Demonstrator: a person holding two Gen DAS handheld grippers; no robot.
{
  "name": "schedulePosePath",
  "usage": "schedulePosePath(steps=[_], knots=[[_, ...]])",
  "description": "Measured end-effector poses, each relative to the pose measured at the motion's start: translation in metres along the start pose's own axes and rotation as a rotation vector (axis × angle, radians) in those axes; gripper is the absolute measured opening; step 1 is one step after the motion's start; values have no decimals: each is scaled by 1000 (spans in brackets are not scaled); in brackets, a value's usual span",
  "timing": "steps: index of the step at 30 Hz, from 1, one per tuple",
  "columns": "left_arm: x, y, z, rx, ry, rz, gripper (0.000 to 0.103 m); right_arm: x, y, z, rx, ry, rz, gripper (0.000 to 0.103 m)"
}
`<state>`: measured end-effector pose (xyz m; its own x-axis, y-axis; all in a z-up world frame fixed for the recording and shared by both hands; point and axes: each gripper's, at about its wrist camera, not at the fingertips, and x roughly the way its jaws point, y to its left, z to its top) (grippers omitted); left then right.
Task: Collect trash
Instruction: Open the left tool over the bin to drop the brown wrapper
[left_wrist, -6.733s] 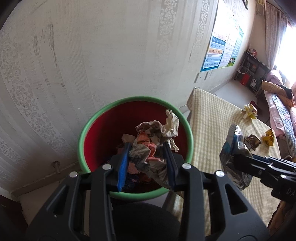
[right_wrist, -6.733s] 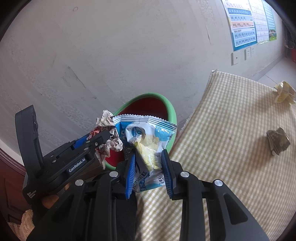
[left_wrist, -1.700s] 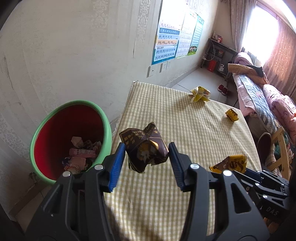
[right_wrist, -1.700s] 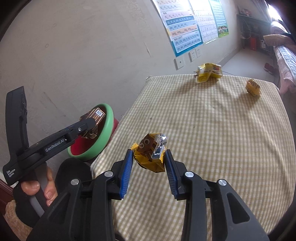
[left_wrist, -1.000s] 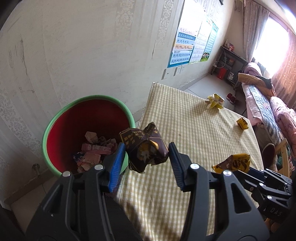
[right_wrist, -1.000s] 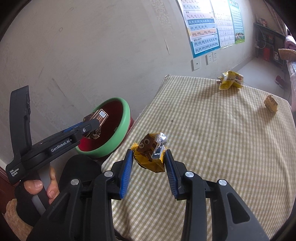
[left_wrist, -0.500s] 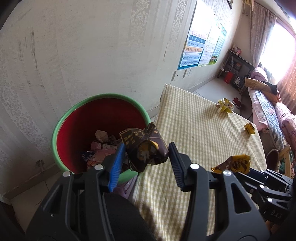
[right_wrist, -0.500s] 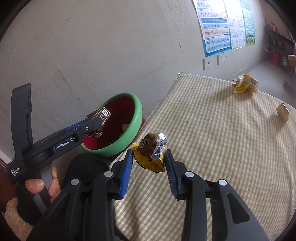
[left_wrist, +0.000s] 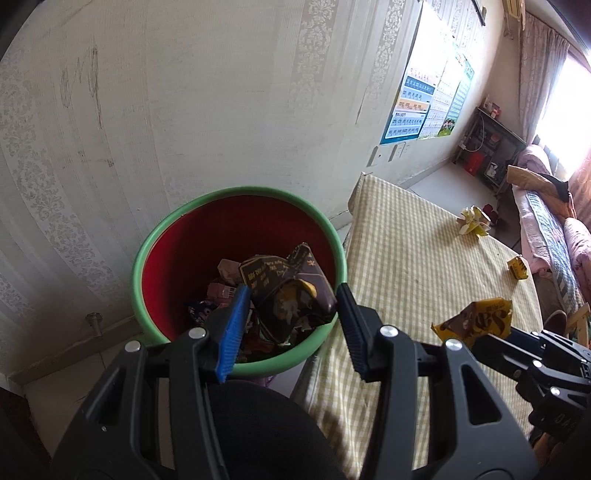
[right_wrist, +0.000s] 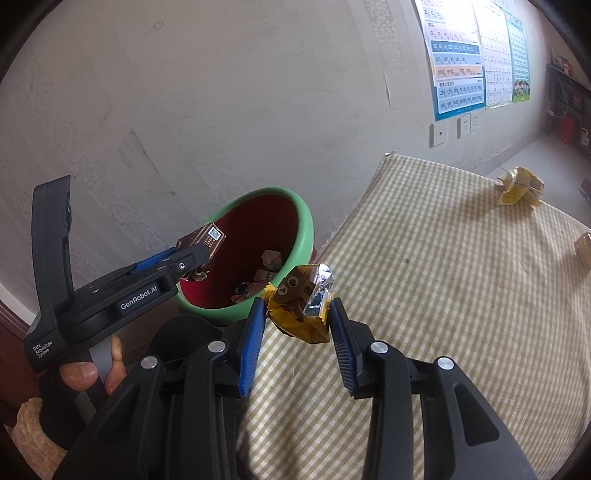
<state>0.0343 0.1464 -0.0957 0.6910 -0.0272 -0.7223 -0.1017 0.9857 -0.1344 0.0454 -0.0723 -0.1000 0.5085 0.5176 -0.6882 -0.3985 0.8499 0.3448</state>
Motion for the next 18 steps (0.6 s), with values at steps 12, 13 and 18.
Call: schedulePosePath(steps=[12,13,18], knots=[[6,12,3,-25,-5,22,46,15,14,15,-37,3,24,36],[7,13,4,-25,-6,24,46,18,15,16,-40,7,25,36],[11,22,7,-38,-7,35,46,27,20,20,-51,20,30,36]])
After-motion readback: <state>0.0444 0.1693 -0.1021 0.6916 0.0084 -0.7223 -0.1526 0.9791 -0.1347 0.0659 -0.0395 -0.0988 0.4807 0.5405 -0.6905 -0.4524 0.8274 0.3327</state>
